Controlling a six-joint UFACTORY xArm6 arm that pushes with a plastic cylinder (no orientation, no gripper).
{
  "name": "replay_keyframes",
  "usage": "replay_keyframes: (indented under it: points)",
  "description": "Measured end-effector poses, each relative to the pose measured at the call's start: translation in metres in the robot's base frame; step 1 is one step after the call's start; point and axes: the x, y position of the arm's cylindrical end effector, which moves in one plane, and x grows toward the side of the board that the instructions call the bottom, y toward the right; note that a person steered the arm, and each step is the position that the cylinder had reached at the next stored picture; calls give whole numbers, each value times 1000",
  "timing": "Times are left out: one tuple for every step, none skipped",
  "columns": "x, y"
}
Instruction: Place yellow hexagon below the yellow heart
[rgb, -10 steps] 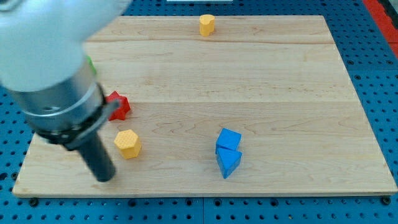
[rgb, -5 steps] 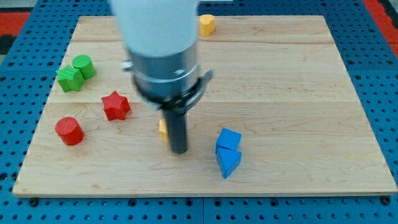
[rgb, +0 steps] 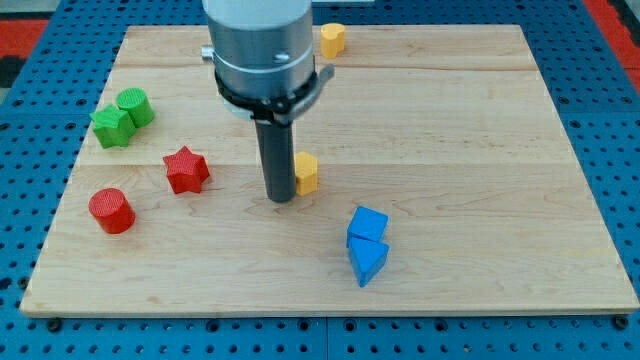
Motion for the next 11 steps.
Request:
replay_keyframes:
  points:
    - [-56,64]
    - [-41,78]
    - [-44,99]
    - [-84,98]
    - [-138,102]
    - [-122,124]
    - [-131,116]
    - [-155,105]
    - [-171,116]
    - [-164,146]
    - [-193,128]
